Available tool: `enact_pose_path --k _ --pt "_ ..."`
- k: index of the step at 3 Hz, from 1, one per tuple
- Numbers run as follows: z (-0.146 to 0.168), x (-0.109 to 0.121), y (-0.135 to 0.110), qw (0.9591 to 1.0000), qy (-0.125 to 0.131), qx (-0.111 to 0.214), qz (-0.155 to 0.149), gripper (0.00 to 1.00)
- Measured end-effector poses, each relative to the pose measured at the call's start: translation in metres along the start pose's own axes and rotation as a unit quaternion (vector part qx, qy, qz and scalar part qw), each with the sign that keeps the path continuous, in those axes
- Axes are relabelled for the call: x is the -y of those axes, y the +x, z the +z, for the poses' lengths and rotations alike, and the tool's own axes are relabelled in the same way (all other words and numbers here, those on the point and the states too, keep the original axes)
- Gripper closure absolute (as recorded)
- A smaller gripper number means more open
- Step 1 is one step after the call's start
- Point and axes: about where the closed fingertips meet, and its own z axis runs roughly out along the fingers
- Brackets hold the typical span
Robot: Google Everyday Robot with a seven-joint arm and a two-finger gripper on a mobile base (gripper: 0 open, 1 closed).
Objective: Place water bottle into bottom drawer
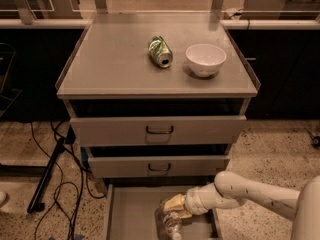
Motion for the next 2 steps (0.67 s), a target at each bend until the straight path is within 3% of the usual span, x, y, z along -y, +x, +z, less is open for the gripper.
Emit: enact_pose_path --k 2 --pt "0.0061 0.0112 -0.0119 0.9997 -0.019 0.005 0.017 1.00"
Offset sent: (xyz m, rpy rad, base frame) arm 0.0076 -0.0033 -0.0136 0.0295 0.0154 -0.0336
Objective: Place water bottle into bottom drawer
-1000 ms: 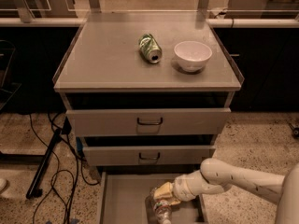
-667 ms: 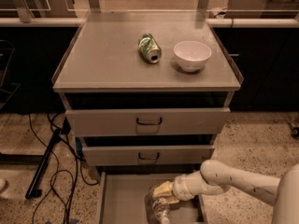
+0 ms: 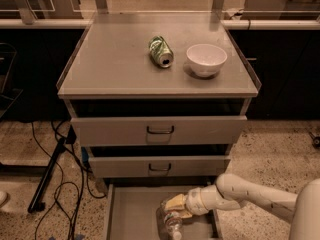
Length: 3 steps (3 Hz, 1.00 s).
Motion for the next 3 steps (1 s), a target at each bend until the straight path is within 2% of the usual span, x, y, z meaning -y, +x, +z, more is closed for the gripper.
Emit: enact_pose_path --k 1,2,3 --pt "0.006 0.004 0.000 0.9999 -0.004 -0.005 0.010 1.00" --pt "0.015 0.014 -0.009 0.9993 -0.017 0.000 0.035 1.00" --pt "0.025 0.031 -0.020 0.9969 -0.033 0.015 0.070 1.00"
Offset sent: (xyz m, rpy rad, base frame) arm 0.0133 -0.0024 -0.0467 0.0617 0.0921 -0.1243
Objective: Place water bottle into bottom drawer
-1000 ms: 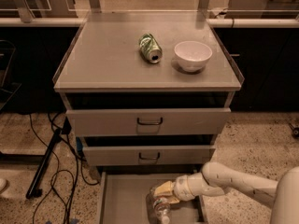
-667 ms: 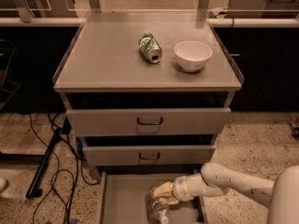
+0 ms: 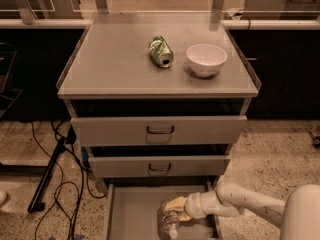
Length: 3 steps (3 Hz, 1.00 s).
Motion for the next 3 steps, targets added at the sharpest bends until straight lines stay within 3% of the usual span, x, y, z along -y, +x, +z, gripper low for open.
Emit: enact_pose_path --k 2,3 --pt "0.0061 0.0091 -0.0089 0.9996 -0.011 0.008 0.023 1.00" --pt "0.0118 0.0102 -0.0090 0.9993 -0.008 -0.010 0.036 1.00"
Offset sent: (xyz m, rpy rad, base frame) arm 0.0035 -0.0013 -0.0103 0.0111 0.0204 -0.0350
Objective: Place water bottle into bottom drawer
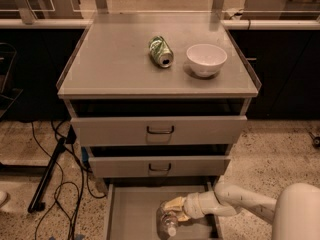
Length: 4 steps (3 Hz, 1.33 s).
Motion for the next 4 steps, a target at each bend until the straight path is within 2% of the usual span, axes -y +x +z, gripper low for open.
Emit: enact_pose_path --k 1,2,3,4 --pt "0.006 -0.001 -0.003 0.9992 0.019 -0.030 0.017 1.00" --pt "0.010 0.001 -0.005 0.9980 0.033 -0.043 0.032 1.00" --pt "0.011 0.003 -0.006 0.9981 0.025 -0.041 0.039 1.00" --pt "0.017 0.009 -0.012 0.9978 -0.005 -0.030 0.060 1.00"
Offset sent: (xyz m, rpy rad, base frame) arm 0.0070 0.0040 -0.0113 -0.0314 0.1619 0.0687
